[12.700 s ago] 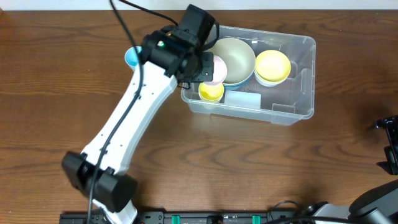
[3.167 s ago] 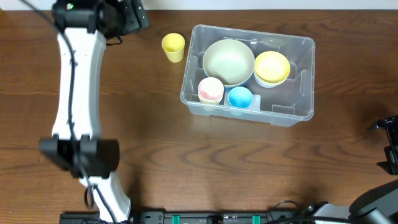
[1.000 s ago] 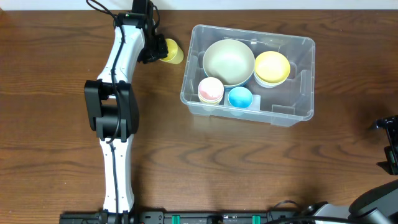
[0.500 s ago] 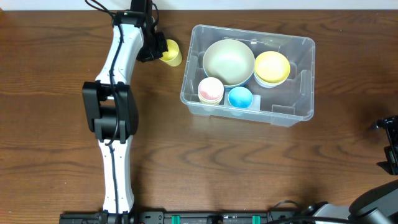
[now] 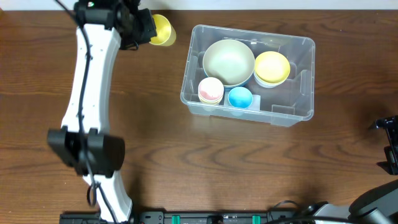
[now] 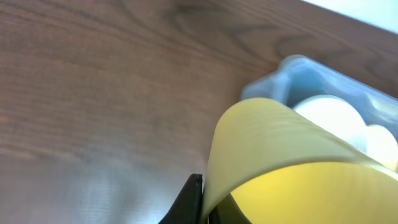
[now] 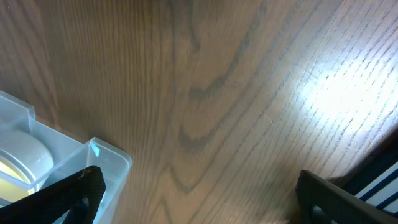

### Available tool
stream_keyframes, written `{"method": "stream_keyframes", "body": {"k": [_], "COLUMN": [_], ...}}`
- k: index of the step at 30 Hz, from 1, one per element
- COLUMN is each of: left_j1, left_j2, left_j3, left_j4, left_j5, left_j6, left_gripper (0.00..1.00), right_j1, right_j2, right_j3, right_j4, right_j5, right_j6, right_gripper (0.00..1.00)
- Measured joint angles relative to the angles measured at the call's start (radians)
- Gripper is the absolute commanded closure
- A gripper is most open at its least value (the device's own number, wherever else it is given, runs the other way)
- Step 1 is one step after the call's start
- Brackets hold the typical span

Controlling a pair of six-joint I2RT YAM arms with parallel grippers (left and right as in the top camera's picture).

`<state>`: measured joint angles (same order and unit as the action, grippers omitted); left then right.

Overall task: Pack container
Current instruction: 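Lower the yellow cup onto the blue cup in the bin and release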

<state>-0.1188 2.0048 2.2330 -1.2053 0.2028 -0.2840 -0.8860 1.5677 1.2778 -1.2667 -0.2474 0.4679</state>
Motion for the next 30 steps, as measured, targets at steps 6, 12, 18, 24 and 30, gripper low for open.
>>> {"method": "stream_keyframes", "body": {"k": [6,12,18,24,30], "left_j1": [-0.15,-0.341,-0.489,-0.565,-0.57], "left_j2": [-0.142,-0.175,-0.128,-0.052,0.061], "left_j3": [0.0,0.0,0.0,0.0,0.0], "left_j4": [-0.112,-0.158,-0.165,-0.154,-0.114], "left_j5": [0.0,0.001,0.0,-0.006,-0.024], "left_j6": [0.049,0.069,0.076,0.076,0.076], "left_gripper": [0.94,0.94,0.94,0.94,0.94], "right_j1": [0.0,0.0,0.0,0.0,0.0], "right_j2": [0.0,0.0,0.0,0.0,0.0], "right_j3": [0.0,0.0,0.0,0.0,0.0], "right_j4": [0.0,0.0,0.0,0.0,0.0], "right_j5": [0.0,0.0,0.0,0.0,0.0], "right_j6": [0.0,0.0,0.0,0.0,0.0], "right_gripper": [0.01,0.01,0.01,0.01,0.01]}}
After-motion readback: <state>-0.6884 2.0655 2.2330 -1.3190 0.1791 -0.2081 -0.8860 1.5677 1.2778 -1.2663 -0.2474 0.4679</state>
